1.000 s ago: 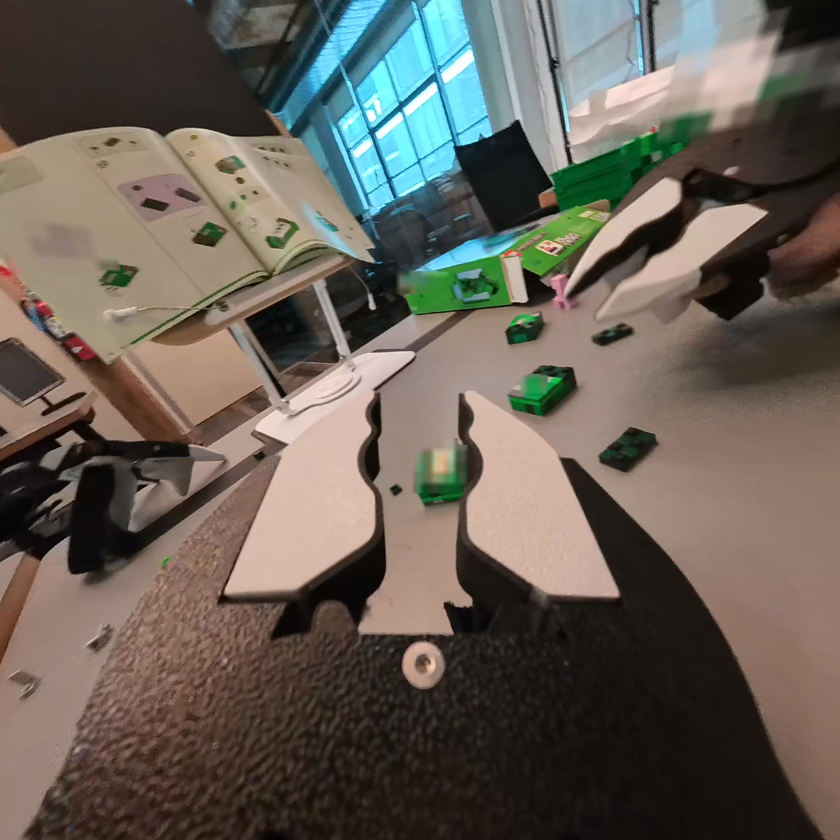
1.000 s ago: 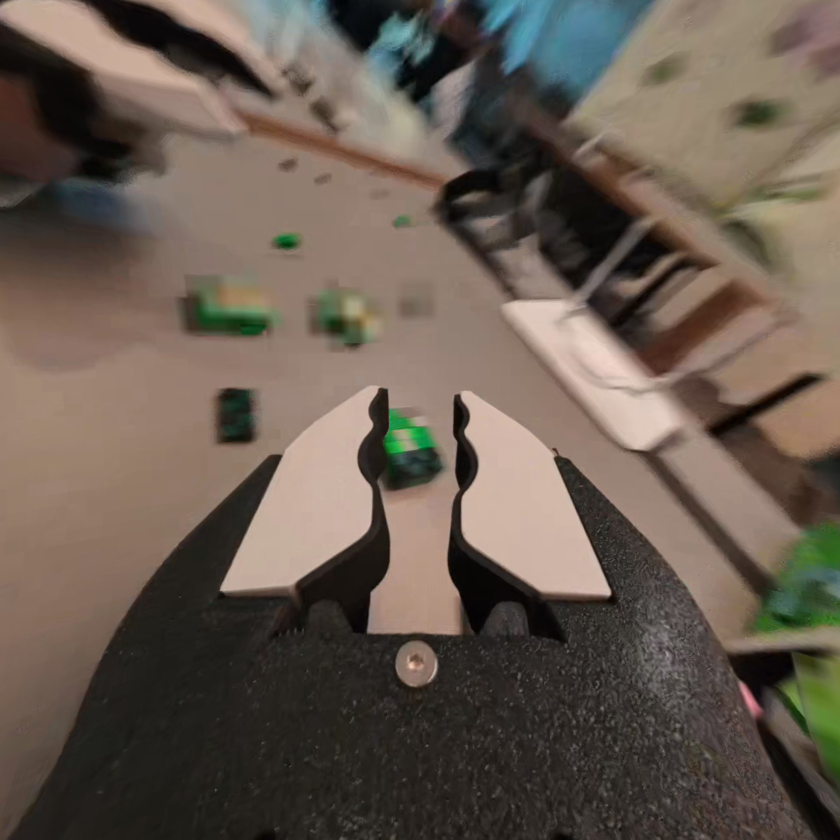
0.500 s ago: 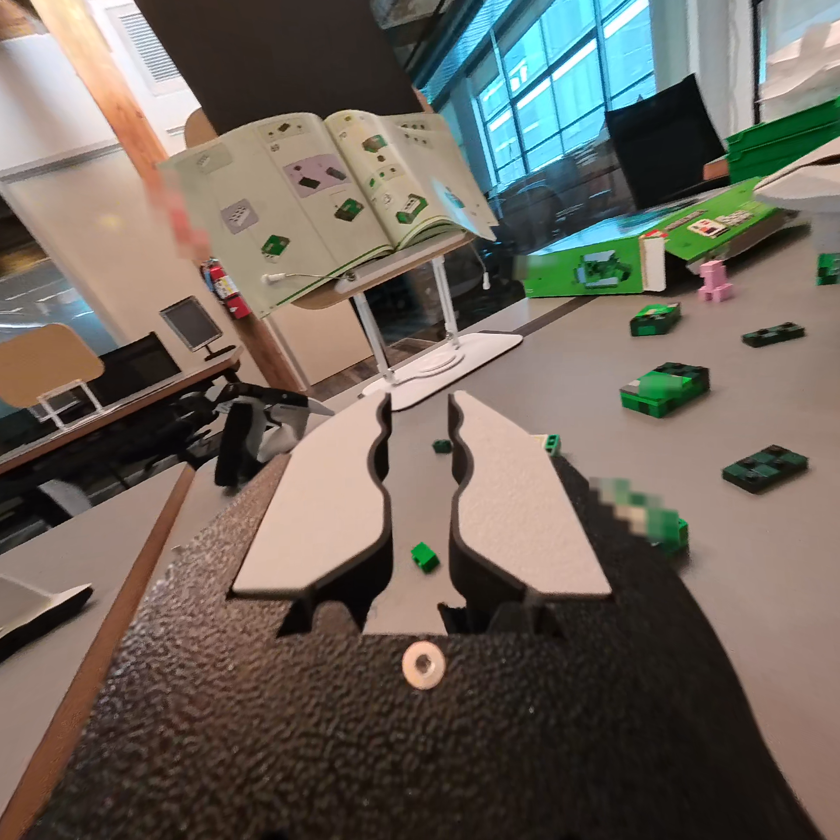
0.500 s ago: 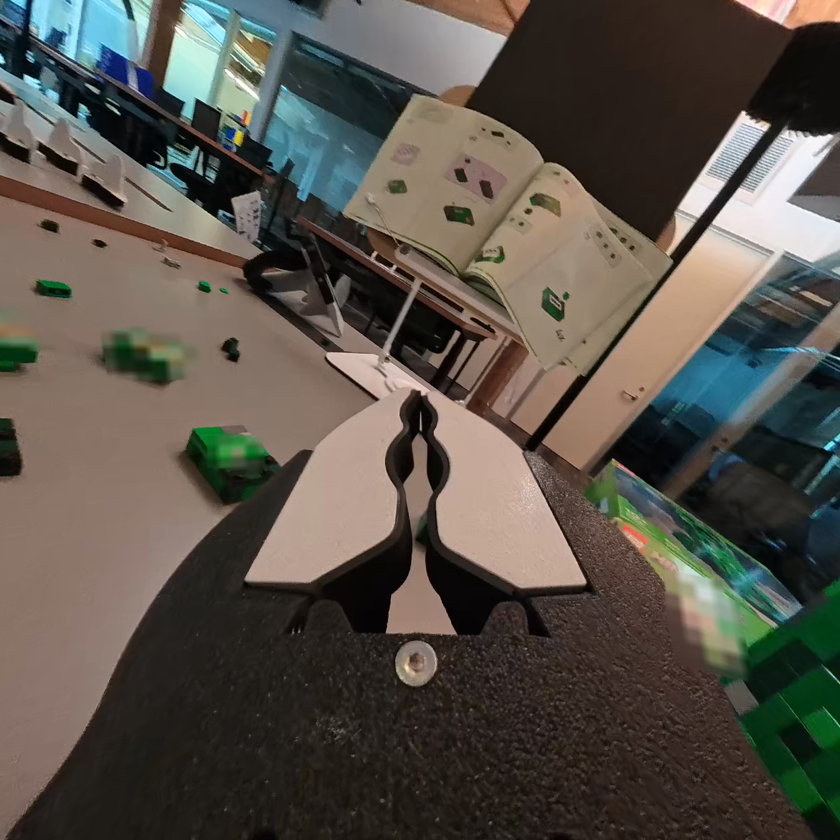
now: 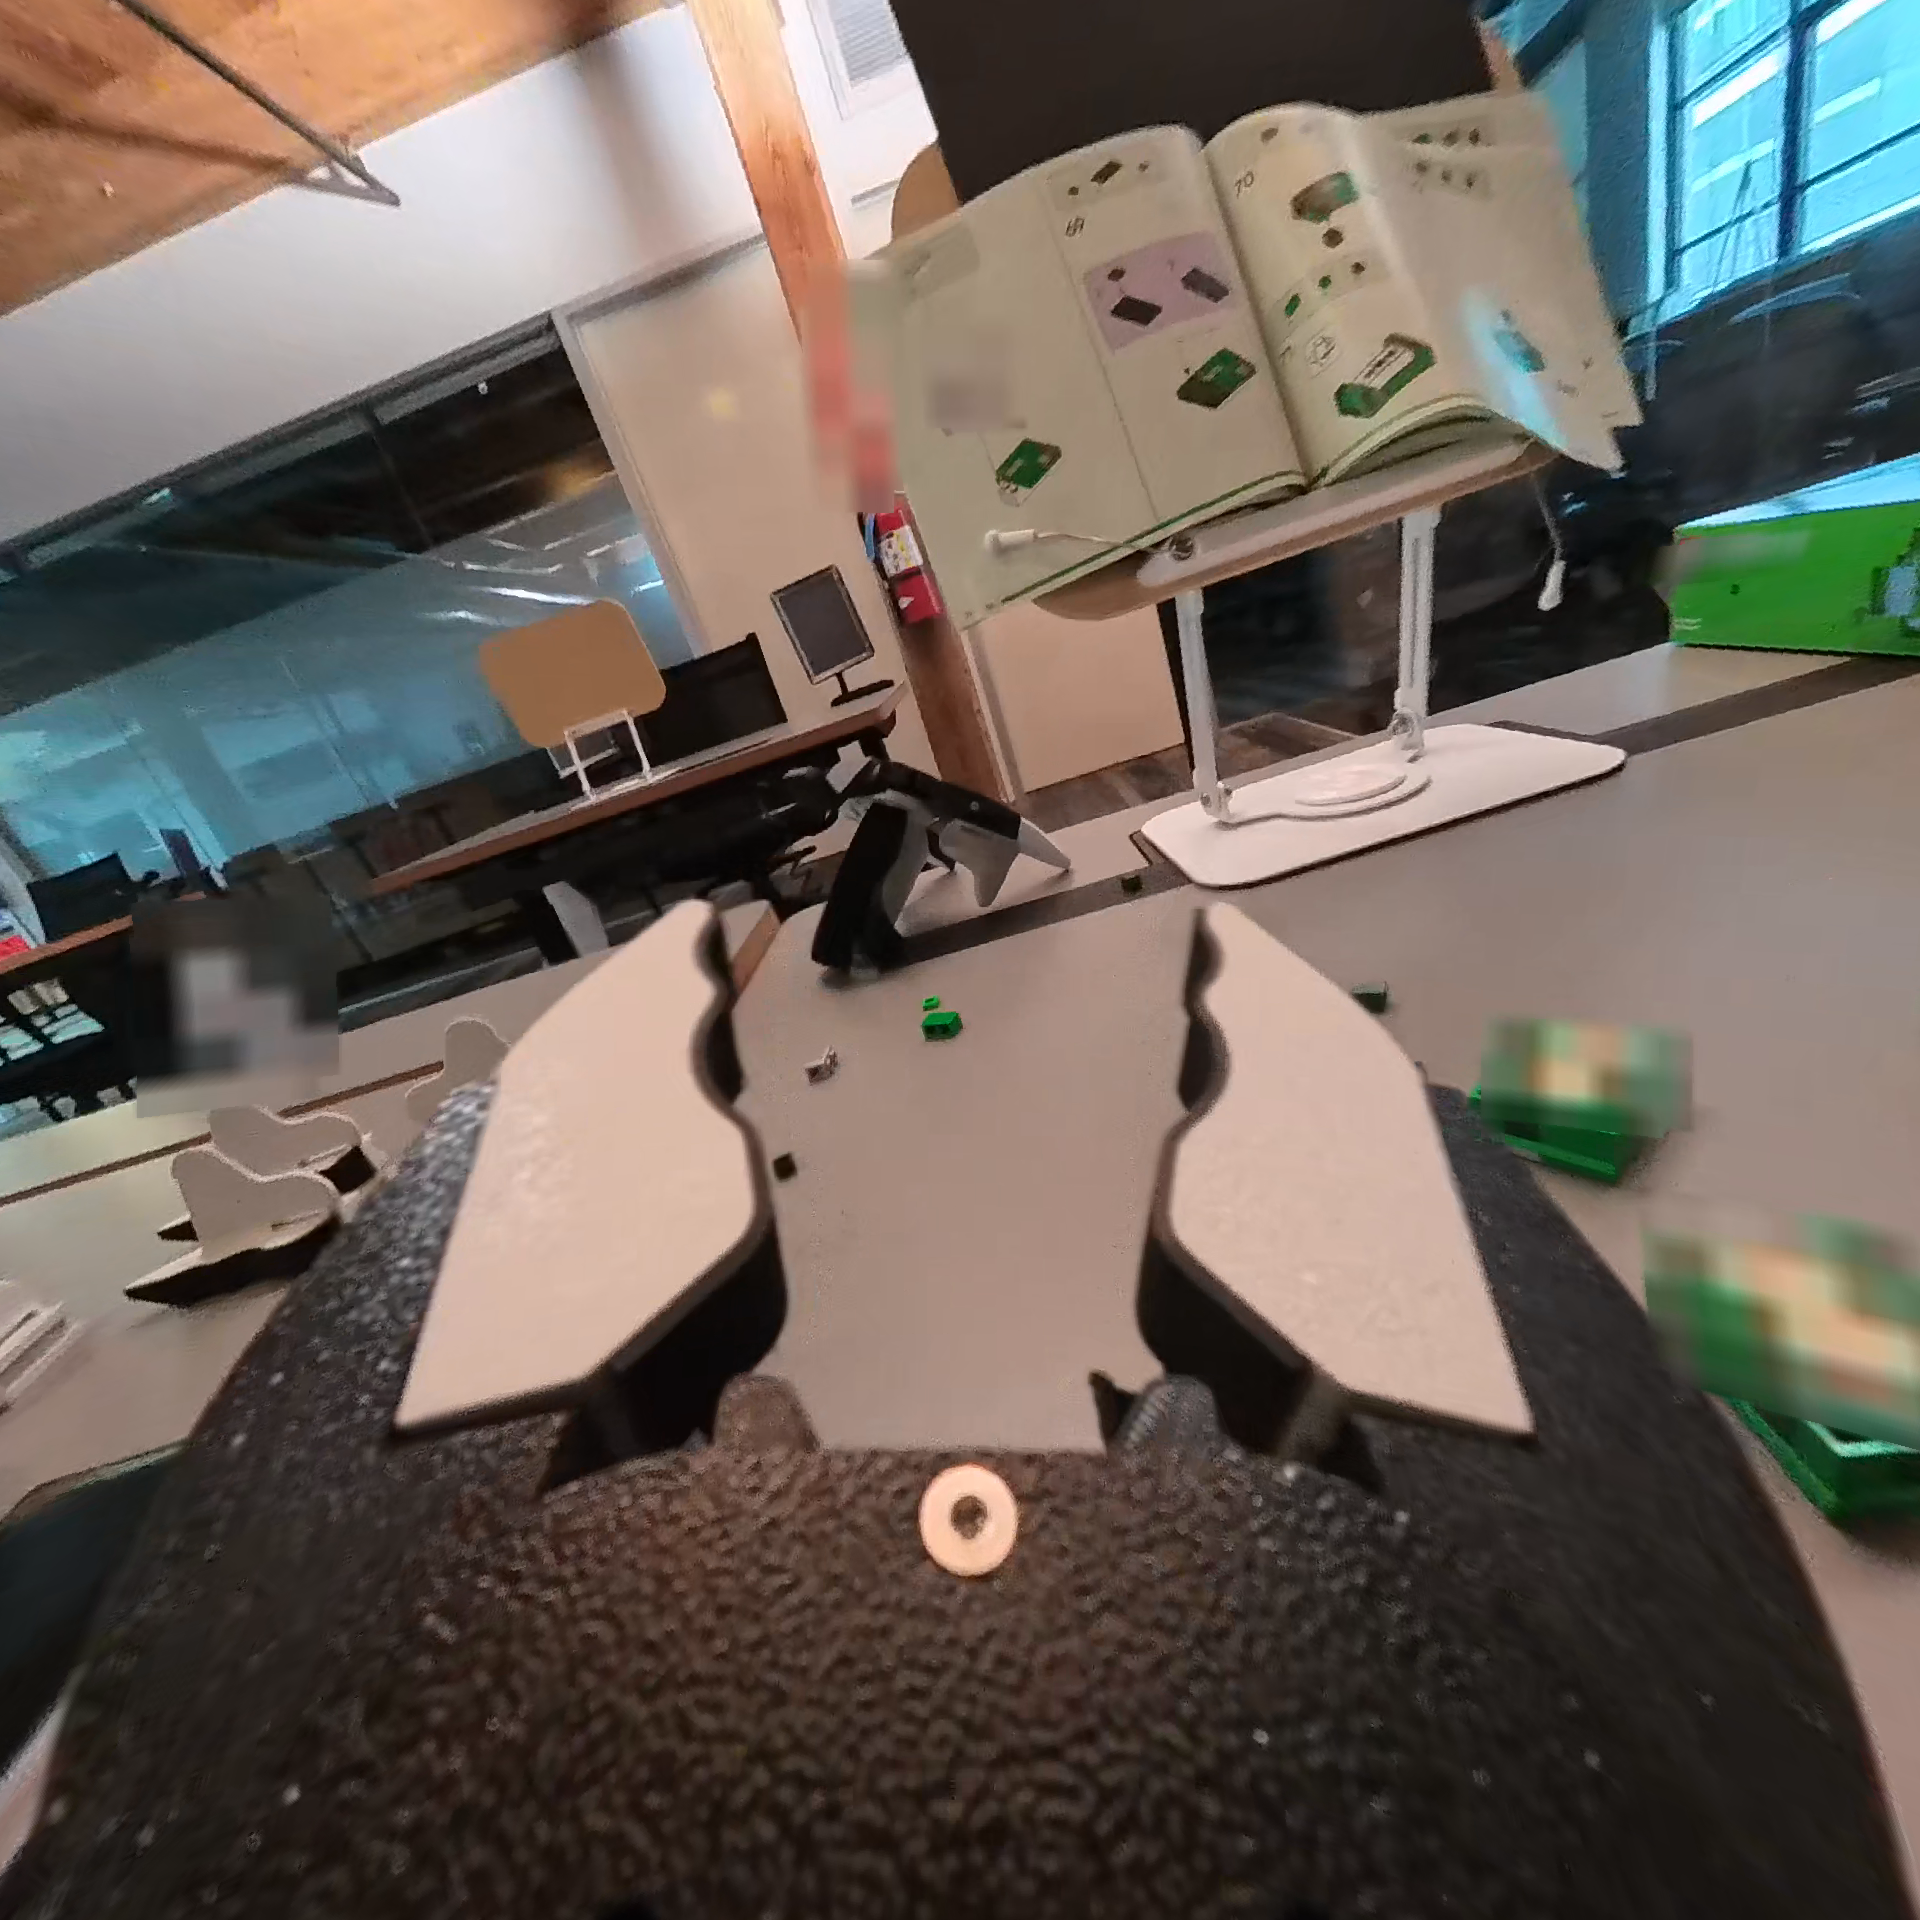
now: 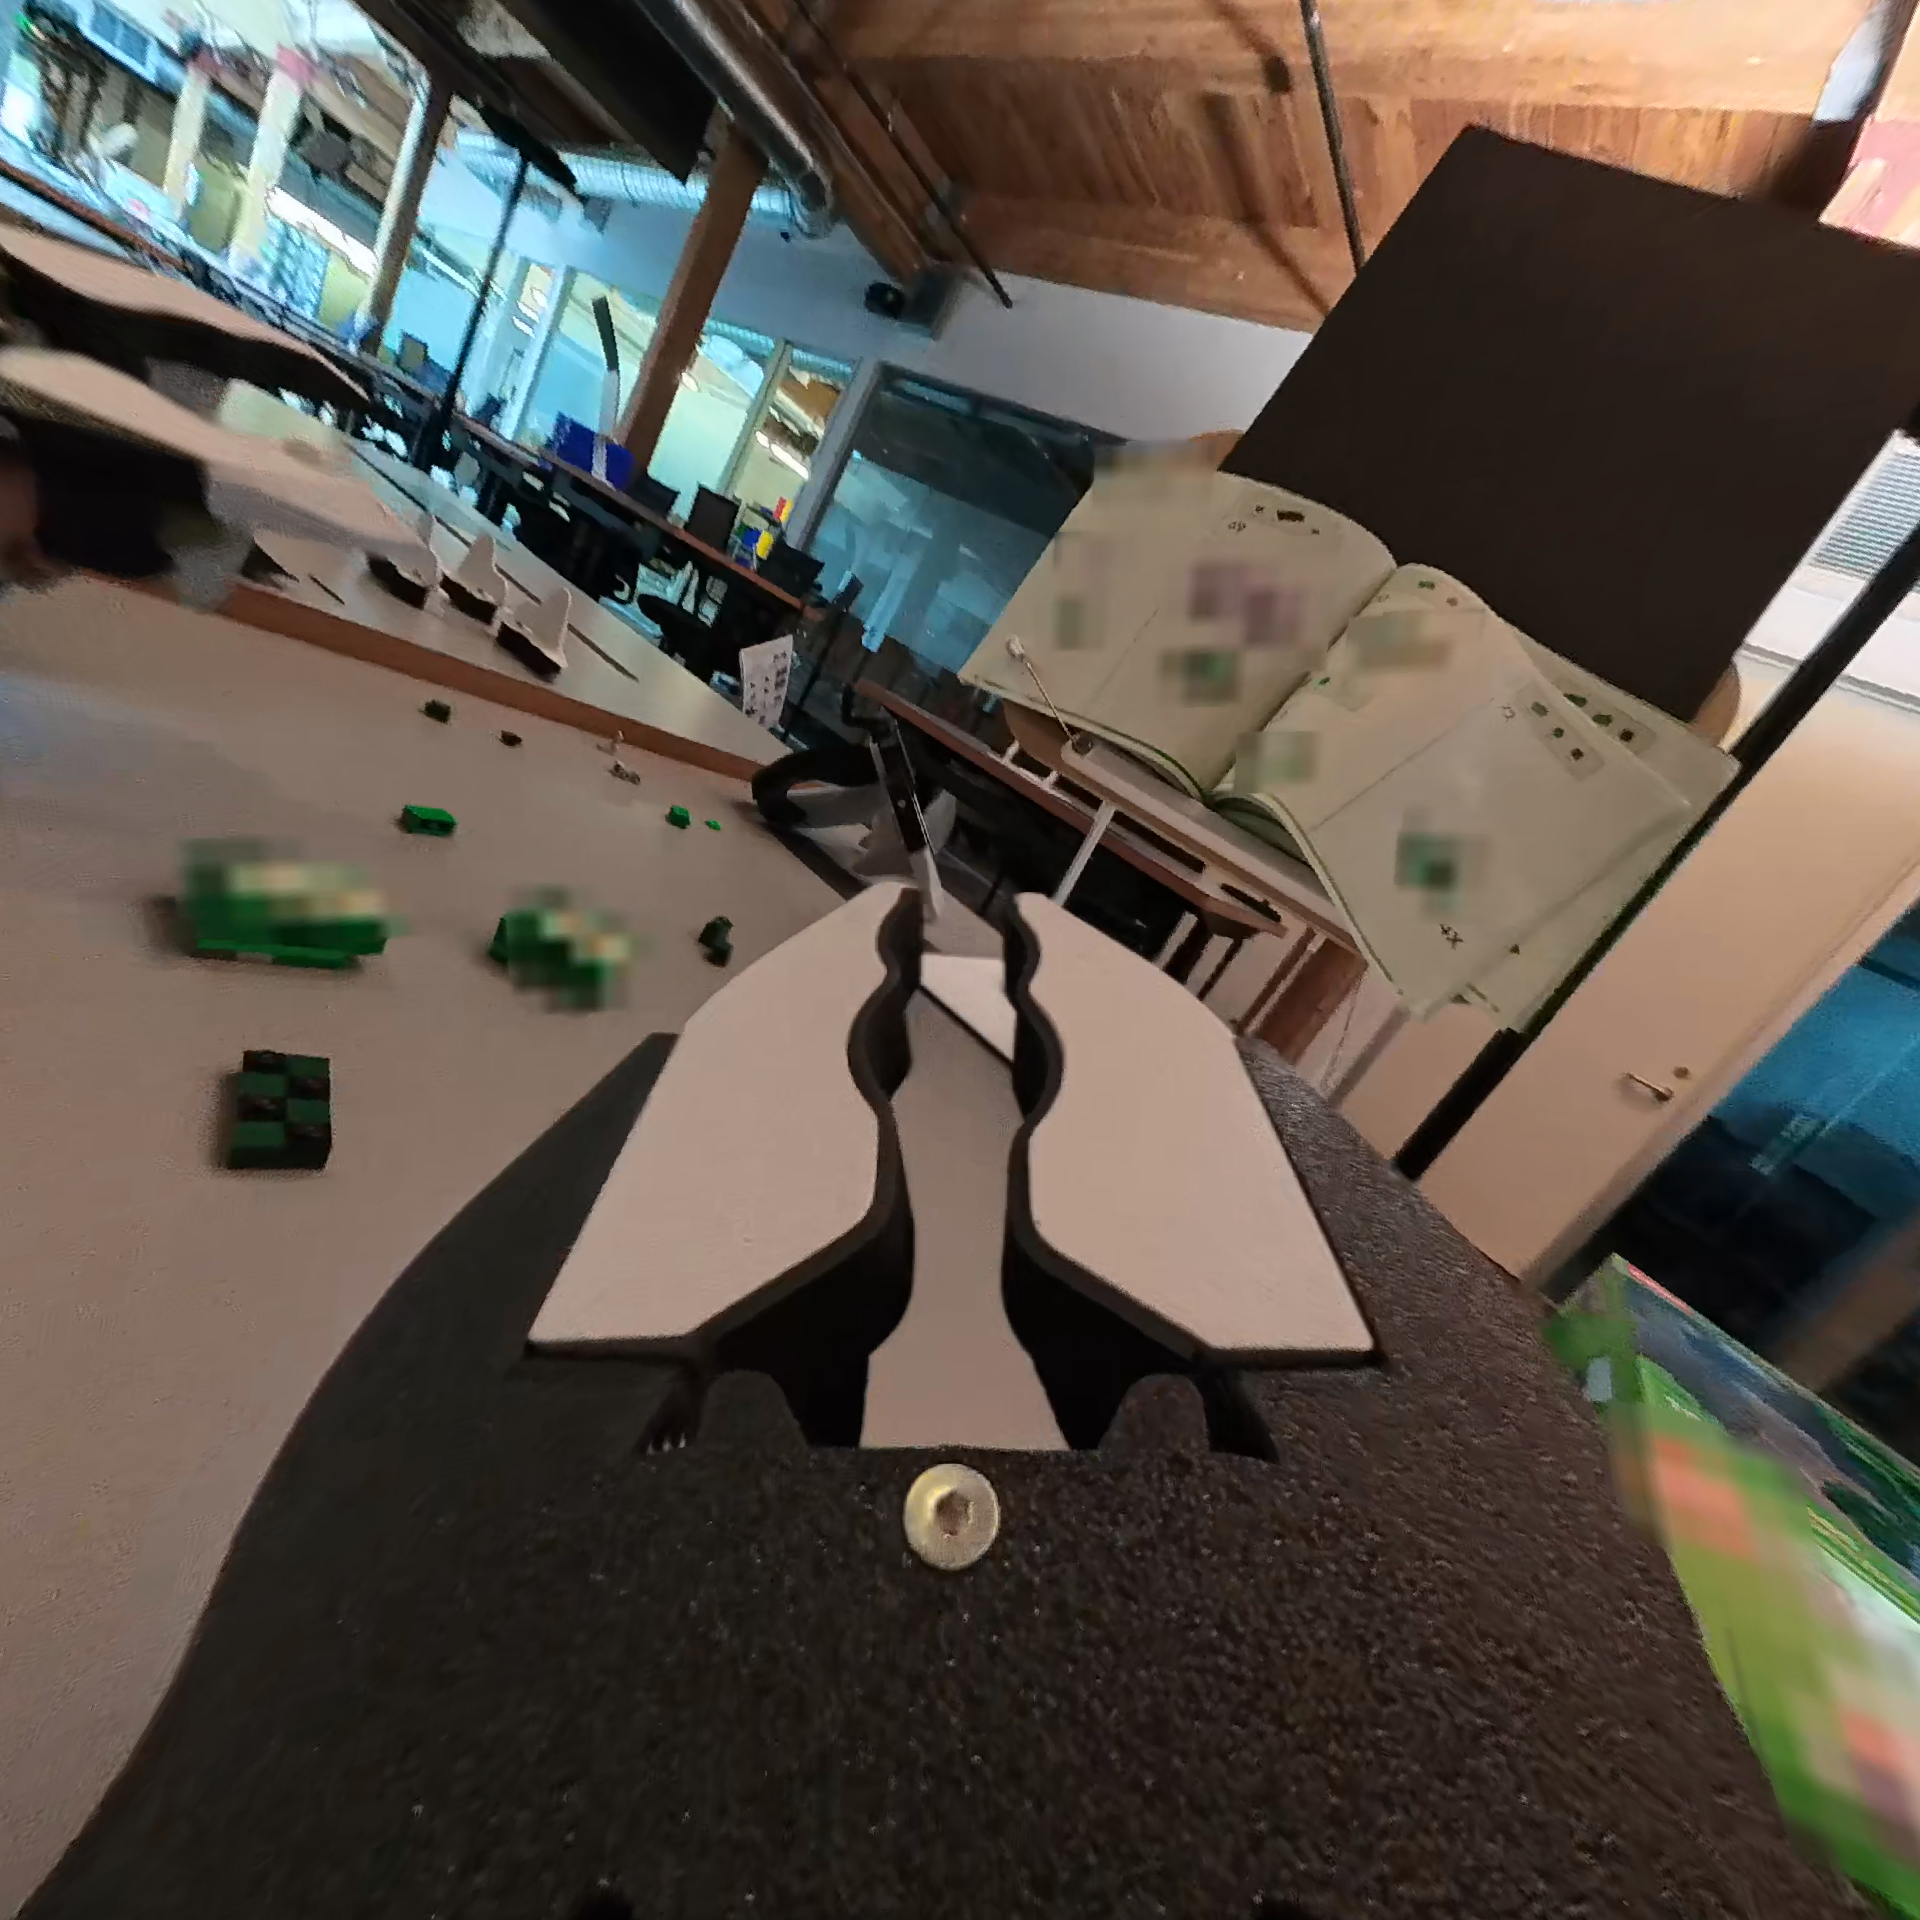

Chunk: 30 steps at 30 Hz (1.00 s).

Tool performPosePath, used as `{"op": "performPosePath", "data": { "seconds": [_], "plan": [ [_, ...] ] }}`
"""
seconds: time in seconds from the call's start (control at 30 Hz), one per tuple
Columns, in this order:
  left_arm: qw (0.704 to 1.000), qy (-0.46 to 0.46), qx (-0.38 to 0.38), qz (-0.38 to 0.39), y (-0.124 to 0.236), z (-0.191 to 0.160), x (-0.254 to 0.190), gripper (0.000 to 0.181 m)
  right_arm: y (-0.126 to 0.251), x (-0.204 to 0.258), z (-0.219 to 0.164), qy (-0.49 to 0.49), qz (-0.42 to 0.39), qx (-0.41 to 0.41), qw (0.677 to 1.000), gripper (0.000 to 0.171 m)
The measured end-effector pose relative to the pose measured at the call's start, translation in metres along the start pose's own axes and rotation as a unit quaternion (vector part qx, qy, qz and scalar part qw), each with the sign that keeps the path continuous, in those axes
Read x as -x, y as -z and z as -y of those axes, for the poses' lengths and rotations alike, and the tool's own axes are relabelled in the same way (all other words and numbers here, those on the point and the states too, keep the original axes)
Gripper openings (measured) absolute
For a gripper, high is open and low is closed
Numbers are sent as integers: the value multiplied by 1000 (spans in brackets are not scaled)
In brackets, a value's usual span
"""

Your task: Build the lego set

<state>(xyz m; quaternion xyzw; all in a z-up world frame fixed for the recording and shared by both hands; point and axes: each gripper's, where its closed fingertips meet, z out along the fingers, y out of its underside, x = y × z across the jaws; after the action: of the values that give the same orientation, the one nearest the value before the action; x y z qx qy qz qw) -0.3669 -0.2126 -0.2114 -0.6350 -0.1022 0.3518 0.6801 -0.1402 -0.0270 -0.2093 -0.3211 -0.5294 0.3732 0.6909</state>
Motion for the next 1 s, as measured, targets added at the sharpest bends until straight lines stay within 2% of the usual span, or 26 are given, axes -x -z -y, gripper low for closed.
{"op": "performPosePath", "data": {
  "seconds": [0.1,0.2,0.3,0.4,0.53,0.77,1.0],
  "plan": [
    [1000,7,16,1,-6,-3,-5,106,-1,2,4,-23,5,-14,1000,29],
    [995,82,10,-58,-14,6,-25,98,-1,2,4,-20,4,-13,1000,33],
    [996,68,-20,-50,-31,18,-26,101,1,-5,3,-23,-16,-13,1000,39],
    [997,45,-33,-56,-56,22,-35,112,0,-16,-3,-34,-44,1,998,45],
    [994,54,-49,-80,-77,19,-53,127,-1,-22,-7,-37,-56,19,998,45],
    [986,77,-68,-133,-68,27,-78,126,5,-20,-10,-2,-55,38,998,44],
    [978,128,-84,-143,-64,37,-78,123,11,-15,-11,37,-50,49,997,42]
  ]
}}
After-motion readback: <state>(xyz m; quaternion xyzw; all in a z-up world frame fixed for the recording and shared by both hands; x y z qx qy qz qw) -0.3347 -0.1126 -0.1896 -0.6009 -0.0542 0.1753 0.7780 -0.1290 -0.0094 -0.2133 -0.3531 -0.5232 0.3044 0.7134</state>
